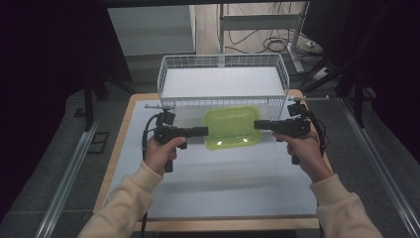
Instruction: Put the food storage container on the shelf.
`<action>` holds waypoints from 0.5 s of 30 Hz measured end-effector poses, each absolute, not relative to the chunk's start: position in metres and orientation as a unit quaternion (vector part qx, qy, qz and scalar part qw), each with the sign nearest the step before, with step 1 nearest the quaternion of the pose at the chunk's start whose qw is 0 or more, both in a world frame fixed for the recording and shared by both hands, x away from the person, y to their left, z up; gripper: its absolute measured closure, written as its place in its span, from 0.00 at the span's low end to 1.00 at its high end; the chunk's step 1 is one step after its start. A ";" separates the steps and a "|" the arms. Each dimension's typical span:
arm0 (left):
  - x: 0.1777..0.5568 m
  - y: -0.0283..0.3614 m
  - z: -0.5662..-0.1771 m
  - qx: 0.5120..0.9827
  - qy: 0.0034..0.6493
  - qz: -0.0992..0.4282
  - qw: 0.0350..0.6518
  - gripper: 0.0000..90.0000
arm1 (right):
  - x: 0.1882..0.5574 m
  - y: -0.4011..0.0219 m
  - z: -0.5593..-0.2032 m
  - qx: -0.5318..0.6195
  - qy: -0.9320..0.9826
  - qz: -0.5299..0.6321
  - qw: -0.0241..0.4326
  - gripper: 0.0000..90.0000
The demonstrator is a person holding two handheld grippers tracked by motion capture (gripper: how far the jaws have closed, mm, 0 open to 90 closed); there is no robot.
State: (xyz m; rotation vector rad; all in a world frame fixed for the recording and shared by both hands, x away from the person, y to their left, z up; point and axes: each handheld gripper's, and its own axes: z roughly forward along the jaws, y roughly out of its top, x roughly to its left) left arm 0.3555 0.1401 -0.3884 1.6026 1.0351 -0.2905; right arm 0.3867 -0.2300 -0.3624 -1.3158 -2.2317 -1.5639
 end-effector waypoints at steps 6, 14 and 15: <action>0.376 0.145 -0.369 0.683 0.438 -0.122 0.572 0.92 | 0.403 -0.225 -0.344 -0.436 -0.732 -0.521 0.052 0.88; 0.410 0.154 -0.350 0.683 0.441 -0.121 0.570 0.92 | 0.432 -0.215 -0.323 -0.445 -0.726 -0.523 0.039 0.88; 0.414 0.155 -0.348 0.681 0.442 -0.123 0.570 0.92 | 0.437 -0.213 -0.320 -0.446 -0.726 -0.522 0.040 0.88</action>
